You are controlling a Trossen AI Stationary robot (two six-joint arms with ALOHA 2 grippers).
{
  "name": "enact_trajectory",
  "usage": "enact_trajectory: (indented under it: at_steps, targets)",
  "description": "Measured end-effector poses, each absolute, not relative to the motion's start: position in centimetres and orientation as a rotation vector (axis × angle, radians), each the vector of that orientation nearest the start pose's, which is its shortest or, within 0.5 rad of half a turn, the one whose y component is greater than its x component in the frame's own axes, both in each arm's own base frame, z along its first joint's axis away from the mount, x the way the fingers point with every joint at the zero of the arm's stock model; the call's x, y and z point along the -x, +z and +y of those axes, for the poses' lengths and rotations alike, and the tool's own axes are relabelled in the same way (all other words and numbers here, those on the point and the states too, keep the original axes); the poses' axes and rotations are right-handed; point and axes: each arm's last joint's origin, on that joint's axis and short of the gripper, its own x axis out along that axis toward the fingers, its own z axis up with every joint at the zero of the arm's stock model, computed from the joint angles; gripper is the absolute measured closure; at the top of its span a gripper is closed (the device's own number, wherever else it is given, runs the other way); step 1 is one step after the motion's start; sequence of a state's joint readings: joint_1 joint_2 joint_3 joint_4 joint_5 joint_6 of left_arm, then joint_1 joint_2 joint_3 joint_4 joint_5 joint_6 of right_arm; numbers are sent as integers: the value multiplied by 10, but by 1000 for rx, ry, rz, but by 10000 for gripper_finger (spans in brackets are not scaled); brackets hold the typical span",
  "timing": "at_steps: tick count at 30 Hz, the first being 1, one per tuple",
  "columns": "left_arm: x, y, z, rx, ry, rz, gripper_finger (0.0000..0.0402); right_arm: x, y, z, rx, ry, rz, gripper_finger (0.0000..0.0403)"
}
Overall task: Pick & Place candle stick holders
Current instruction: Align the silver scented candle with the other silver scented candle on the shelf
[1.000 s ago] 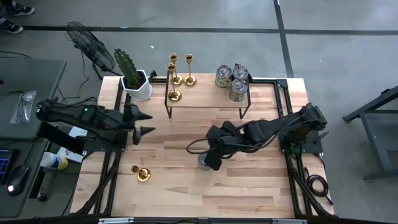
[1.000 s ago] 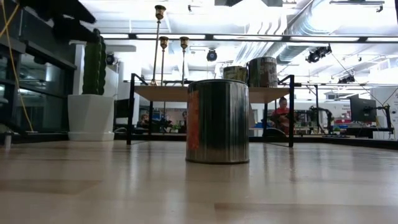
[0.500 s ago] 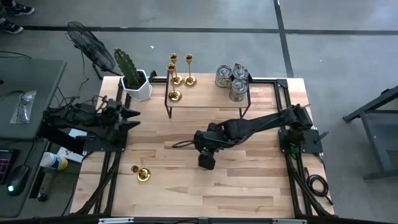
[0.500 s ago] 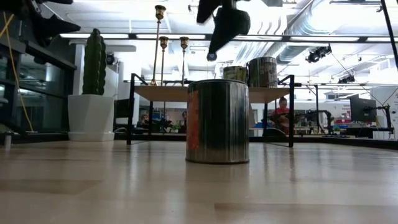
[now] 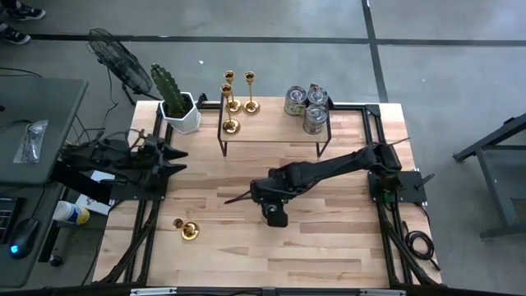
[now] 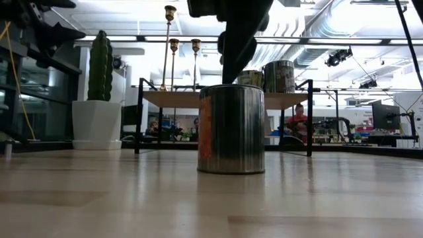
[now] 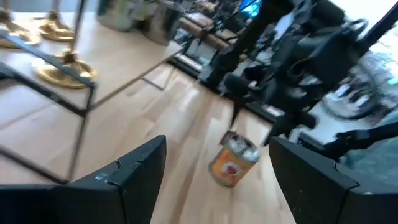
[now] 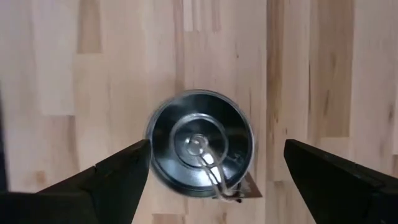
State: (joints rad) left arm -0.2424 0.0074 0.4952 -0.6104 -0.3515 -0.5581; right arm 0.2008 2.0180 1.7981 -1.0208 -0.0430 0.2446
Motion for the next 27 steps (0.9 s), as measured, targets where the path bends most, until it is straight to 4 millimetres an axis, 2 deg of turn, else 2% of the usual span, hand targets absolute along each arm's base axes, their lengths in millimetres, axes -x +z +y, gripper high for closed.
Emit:
enact_trajectory:
  at_steps: [11, 18, 23, 27]
  targets:
    - [-82, 210, -13, 621, 3, -36, 124, -412, 247, 85, -104, 72, 1274, 42]
    - [-95, 177, -17, 710, -43, -80, 124, -413, 247, 85, -95, 58, 1268, 42]
    - [-95, 174, -18, 724, -71, -40, 124, -413, 247, 85, -96, 54, 1267, 42]
    - [-95, 173, -20, 713, -125, -10, 124, -416, 236, 86, -96, 58, 1301, 42]
